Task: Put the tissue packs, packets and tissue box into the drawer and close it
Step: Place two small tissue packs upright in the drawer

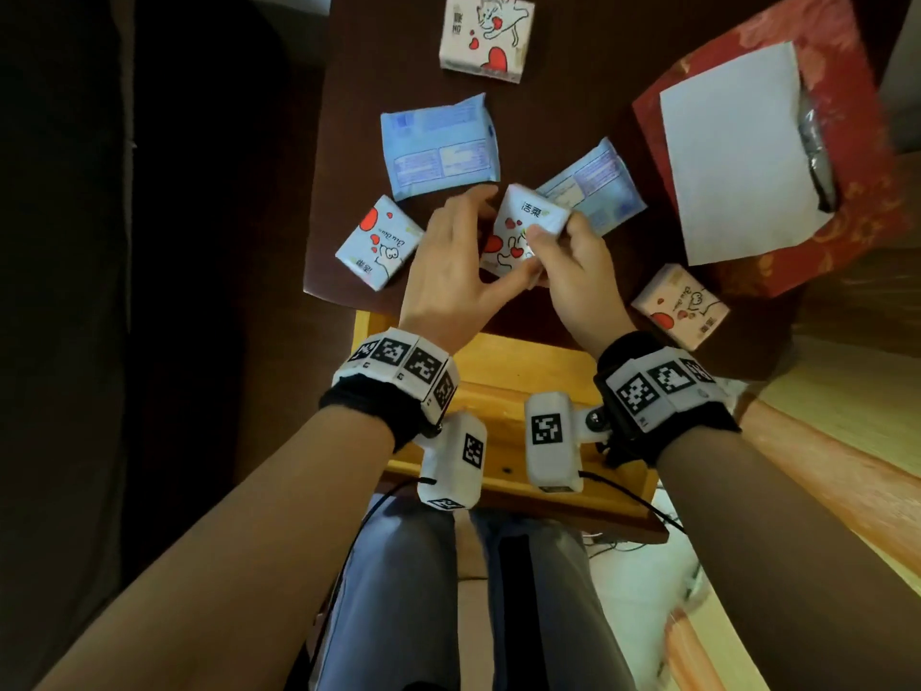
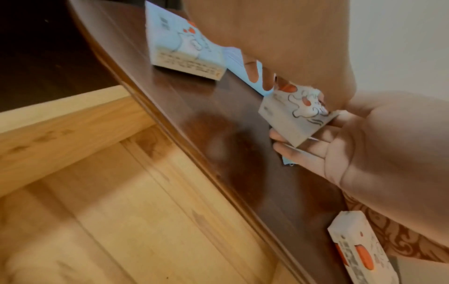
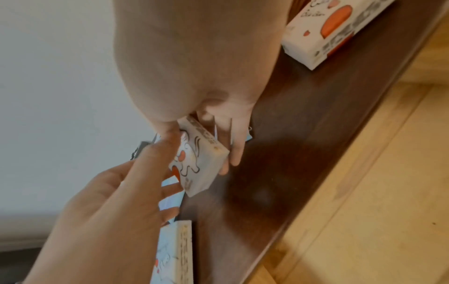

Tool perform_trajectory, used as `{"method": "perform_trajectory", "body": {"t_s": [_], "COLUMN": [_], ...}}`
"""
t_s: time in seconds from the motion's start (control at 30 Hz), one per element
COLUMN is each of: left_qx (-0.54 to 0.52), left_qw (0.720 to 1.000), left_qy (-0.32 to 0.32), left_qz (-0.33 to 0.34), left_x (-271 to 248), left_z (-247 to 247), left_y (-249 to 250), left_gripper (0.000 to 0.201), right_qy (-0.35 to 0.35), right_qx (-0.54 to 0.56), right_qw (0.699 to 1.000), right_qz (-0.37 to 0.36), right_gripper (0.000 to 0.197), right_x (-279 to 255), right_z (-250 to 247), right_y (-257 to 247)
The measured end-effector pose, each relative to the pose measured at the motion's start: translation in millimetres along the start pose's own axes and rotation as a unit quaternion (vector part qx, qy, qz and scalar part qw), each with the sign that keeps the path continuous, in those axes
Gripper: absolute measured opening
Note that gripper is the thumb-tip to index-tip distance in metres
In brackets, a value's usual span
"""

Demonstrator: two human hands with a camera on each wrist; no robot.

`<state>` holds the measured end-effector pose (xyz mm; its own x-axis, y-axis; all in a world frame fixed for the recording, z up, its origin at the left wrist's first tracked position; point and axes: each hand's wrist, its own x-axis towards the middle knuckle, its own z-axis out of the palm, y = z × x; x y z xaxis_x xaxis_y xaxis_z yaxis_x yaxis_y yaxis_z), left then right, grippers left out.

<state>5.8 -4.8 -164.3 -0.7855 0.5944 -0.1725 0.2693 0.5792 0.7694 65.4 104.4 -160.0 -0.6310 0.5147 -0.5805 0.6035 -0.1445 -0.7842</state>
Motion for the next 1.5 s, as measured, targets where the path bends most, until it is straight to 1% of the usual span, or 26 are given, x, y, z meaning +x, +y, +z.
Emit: {"method": "perform_trajectory", "body": {"t_s": [0.07, 0.13, 0.23, 0.27, 0.3, 0.37, 0.43, 0.47, 0.57, 0.67, 0.73, 0.8, 0.87, 0.93, 1.0, 1.07, 1.13, 1.23, 1.3, 1.37, 1.43, 1.5], "left_qx": [0.036, 0.088, 0.184, 0.201, 0.21, 0.213, 0.197, 0.18, 0.104, 0.043, 0.024, 0.042, 0.088, 0.108, 0.1, 0.094, 0.094, 0.114, 0.133, 0.142, 0.128, 0.101], "left_qw": [0.999, 0.993, 0.971, 0.964, 0.959, 0.955, 0.955, 0.957, 0.971, 0.983, 0.99, 0.996, 0.995, 0.993, 0.994, 0.992, 0.99, 0.983, 0.976, 0.971, 0.972, 0.978], "left_qy": [0.032, 0.07, 0.125, 0.128, 0.117, 0.079, 0.06, 0.064, 0.076, 0.037, 0.021, 0.02, 0.027, 0.033, 0.015, -0.01, -0.032, -0.04, -0.02, -0.005, -0.007, -0.008], "left_qz": [-0.006, -0.031, -0.093, -0.119, -0.148, -0.192, -0.212, -0.216, -0.204, -0.176, -0.135, -0.082, -0.033, -0.022, -0.047, -0.081, -0.102, -0.136, -0.17, -0.193, -0.196, -0.184], "left_x": [-10.0, -17.9, -22.1, -21.9, -21.3, -17.9, -14.8, -13.9, -13.2, -12.2, -9.9, -7.4, -6.4, -7.6, -11.5, -18.1, -24.8, -28.6, -26.8, -24.3, -24.2, -26.8], "left_z": [-6.3, -13.3, -21.9, -23.8, -25.4, -26.7, -27.1, -28.1, -33.4, -38.8, -40.5, -40.1, -38.0, -35.7, -33.8, -33.0, -34.0, -35.7, -35.1, -32.4, -28.4, -24.5], "left_y": [-8.9, -20.3, -34.7, -38.7, -41.9, -48.4, -53.2, -54.8, -53.4, -48.9, -46.7, -44.5, -44.5, -47.3, -50.1, -51.6, -51.9, -53.2, -53.6, -53.9, -55.5, -58.4], "left_gripper": [0.056, 0.051, 0.058, 0.062, 0.065, 0.069, 0.065, 0.063, 0.058, 0.053, 0.05, 0.046, 0.041, 0.037, 0.046, 0.064, 0.085, 0.112, 0.116, 0.113, 0.106, 0.099], "right_qy": [-0.002, -0.002, -0.007, -0.008, -0.008, -0.005, -0.002, 0.0, 0.005, 0.005, 0.014, 0.031, 0.049, 0.059, 0.063, 0.06, 0.057, 0.056, 0.049, 0.04, 0.032, 0.03], "right_qx": [-0.009, -0.009, -0.006, -0.007, -0.008, -0.011, -0.012, -0.01, -0.012, -0.008, 0.003, 0.007, 0.009, 0.001, -0.014, -0.013, -0.014, -0.026, -0.034, -0.035, -0.037, -0.042], "right_qw": [1.0, 1.0, 0.999, 0.999, 0.999, 0.999, 0.999, 0.999, 0.999, 0.999, 0.999, 0.998, 0.997, 0.996, 0.995, 0.995, 0.995, 0.995, 0.996, 0.996, 0.996, 0.997], "right_qz": [0.01, 0.021, 0.033, 0.032, 0.032, 0.033, 0.033, 0.035, 0.042, 0.045, 0.05, 0.056, 0.061, 0.067, 0.07, 0.075, 0.076, 0.073, 0.072, 0.072, 0.068, 0.061], "right_gripper": [0.028, 0.028, 0.025, 0.023, 0.022, 0.022, 0.017, 0.016, 0.025, 0.027, 0.027, 0.026, 0.025, 0.026, 0.028, 0.028, 0.027, 0.026, 0.026, 0.026, 0.027, 0.028], "right_x": [-5.0, -8.5, -11.7, -12.1, -12.3, -12.0, -11.1, -11.0, -10.5, -10.1, -9.1, -8.4, -7.8, -8.7, -10.3, -13.0, -16.3, -20.5, -21.9, -22.5, -23.5, -25.2], "right_z": [6.5, 11.3, 15.8, 17.8, 19.8, 23.3, 26.7, 28.3, 32.0, 32.6, 32.0, 31.3, 29.9, 28.7, 27.9, 28.4, 29.5, 31.9, 33.8, 35.3, 36.2, 36.6], "right_y": [4.4, 8.9, 12.7, 13.7, 15.2, 17.0, 19.0, 19.3, 17.8, 14.3, 12.7, 10.9, 10.8, 11.3, 13.5, 15.1, 16.6, 18.2, 19.4, 20.7, 21.7, 23.2]}}
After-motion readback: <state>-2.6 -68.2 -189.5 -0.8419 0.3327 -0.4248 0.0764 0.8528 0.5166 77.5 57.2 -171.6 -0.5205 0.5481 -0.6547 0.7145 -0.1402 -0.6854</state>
